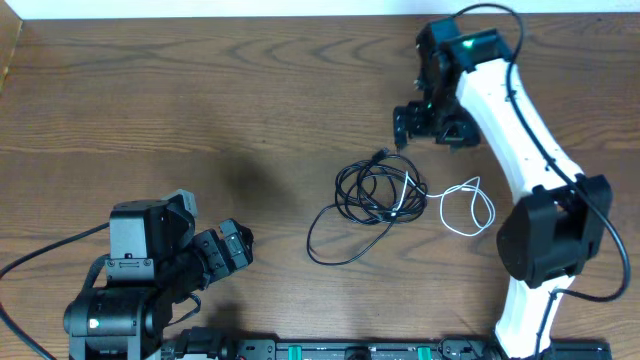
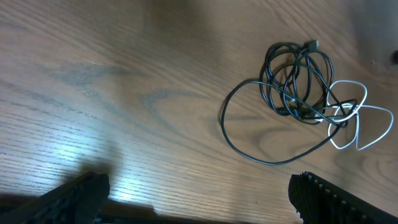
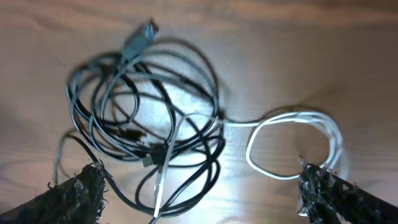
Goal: Untangle cables
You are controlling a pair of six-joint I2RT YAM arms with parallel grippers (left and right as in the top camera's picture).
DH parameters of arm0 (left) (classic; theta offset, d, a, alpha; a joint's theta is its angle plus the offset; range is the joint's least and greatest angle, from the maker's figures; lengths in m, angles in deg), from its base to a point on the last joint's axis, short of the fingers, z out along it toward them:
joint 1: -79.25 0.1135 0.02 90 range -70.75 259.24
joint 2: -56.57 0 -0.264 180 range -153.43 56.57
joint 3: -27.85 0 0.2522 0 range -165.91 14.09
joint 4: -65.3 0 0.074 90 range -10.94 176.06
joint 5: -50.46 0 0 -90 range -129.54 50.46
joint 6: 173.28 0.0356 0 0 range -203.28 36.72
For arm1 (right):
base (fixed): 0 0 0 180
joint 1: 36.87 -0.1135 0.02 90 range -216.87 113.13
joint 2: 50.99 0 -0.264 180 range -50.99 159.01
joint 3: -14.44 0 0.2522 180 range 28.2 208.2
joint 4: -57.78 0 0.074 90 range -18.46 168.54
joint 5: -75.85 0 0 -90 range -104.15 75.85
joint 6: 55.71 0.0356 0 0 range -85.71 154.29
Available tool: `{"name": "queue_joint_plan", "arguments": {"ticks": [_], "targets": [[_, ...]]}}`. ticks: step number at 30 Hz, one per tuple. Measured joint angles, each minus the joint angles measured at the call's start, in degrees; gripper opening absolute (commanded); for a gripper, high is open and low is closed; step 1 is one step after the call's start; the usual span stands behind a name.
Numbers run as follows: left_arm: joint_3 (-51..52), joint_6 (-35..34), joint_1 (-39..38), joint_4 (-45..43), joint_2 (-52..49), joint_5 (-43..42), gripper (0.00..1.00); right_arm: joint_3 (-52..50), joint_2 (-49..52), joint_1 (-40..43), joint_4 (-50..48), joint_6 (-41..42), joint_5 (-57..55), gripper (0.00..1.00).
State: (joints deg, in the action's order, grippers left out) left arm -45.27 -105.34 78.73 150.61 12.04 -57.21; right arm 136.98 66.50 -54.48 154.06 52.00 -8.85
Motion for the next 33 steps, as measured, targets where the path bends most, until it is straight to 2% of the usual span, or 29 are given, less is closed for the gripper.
{"name": "queue_joint_plan", "arguments": {"ticks": [1, 6, 9, 14, 17, 19, 21, 23, 28, 33], "targets": [[0.0, 0.0, 0.0, 0.0, 0.0, 0.0, 0.98, -0.7, 0.26, -0.5, -0.07, -0.15, 0.13, 0.94], [0.0, 0.0, 0.0, 0.0, 0.0, 0.0, 0.98, -4.28, 0.39, -3.15, -2.75, -0.9, 0.48, 0.68], [0.0, 0.0, 0.0, 0.0, 0.0, 0.0, 0.98, -6.21, 0.39, -4.55, -5.01, -0.81, 0.57, 0.59], [0.0, 0.0, 0.0, 0.0, 0.0, 0.0, 0.98, -9.77, 0.39, -5.62, -8.17, 0.35, 0.74, 0.5], [0.0, 0.0, 0.0, 0.0, 0.0, 0.0, 0.98, -12.02, 0.42, -5.68, -9.51, 1.36, 0.7, 0.31], [0.0, 0.0, 0.0, 0.0, 0.0, 0.0, 0.98, -12.61, 0.44, -5.68, -9.79, 1.66, 0.74, 0.28], [0.0, 0.0, 0.0, 0.0, 0.0, 0.0, 0.98, -12.66, 0.44, -5.68, -10.21, 2.01, 0.74, 0.21], [0.0, 0.0, 0.0, 0.0, 0.0, 0.0, 0.98, -12.66, 0.44, -5.68, -10.71, 2.08, 0.7, 0.04], [0.0, 0.0, 0.0, 0.0, 0.0, 0.0, 0.98, -10.84, 0.55, -5.66, -9.44, 2.6, 0.74, 0.01], [0.0, 0.0, 0.0, 0.0, 0.0, 0.0, 0.98, 0.74, 1.07, -5.66, -2.67, 2.6, 0.7, 0.01]]}}
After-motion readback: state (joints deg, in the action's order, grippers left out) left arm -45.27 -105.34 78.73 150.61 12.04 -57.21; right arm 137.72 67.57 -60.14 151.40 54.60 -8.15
